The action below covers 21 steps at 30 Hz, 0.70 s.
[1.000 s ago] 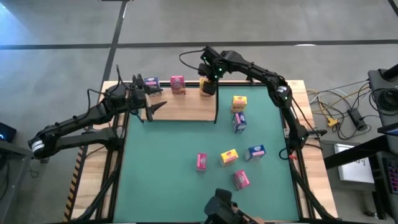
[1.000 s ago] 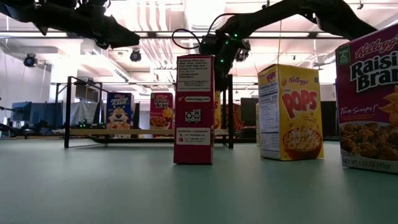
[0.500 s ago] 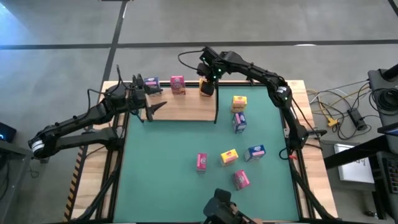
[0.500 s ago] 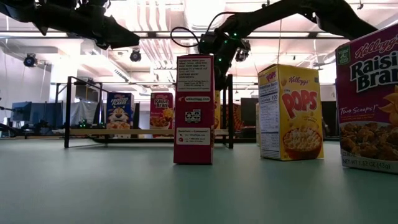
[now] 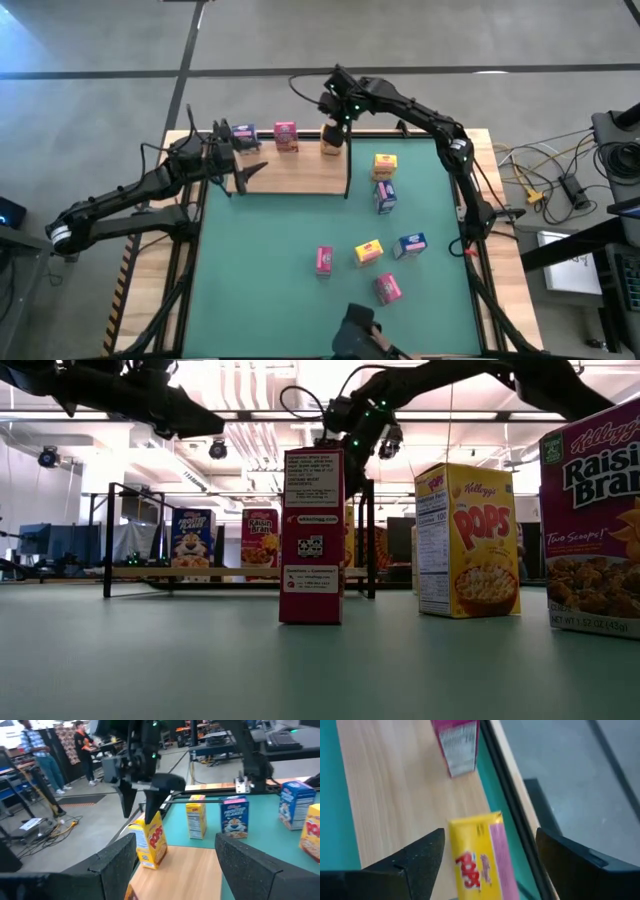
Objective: Stack cereal on shelf
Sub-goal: Adjust the pink cereal box
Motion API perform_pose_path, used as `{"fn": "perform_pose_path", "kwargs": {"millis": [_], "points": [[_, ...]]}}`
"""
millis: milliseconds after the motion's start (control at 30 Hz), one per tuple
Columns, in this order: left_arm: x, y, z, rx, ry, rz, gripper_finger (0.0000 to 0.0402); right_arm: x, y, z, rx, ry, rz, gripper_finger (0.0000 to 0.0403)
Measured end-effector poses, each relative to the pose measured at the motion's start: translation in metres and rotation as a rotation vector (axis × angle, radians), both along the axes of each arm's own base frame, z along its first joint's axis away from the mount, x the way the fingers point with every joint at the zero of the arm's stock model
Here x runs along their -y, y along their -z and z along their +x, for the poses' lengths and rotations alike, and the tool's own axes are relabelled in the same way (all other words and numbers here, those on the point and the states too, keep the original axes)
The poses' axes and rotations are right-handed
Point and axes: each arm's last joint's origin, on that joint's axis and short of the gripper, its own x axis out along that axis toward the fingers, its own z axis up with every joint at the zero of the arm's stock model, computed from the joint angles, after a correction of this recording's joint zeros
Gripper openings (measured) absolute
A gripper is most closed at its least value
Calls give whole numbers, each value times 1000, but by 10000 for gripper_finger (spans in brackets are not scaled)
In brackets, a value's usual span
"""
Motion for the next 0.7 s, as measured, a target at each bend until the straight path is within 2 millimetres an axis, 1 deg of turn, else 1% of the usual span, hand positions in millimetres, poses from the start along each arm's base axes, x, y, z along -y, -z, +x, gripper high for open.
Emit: {"fn": "perform_pose_path", "kwargs": {"millis": [133,300,400,500,700], "points": [[-1,0,0,-1,-28,3,255,-4,-6,10,69,-31,-57,300],[-1,0,0,-1,-28,3,255,-11,-7,33,178,-122,-179,293],[-1,0,0,-1,-28,3,255,-14,-3,48,233,-177,-248,294],[-1,0,0,-1,-28,3,255,-15,4,59,265,-208,-283,300],[-1,0,0,-8,-26,15,255,-10,14,65,291,-206,-267,330]]}}
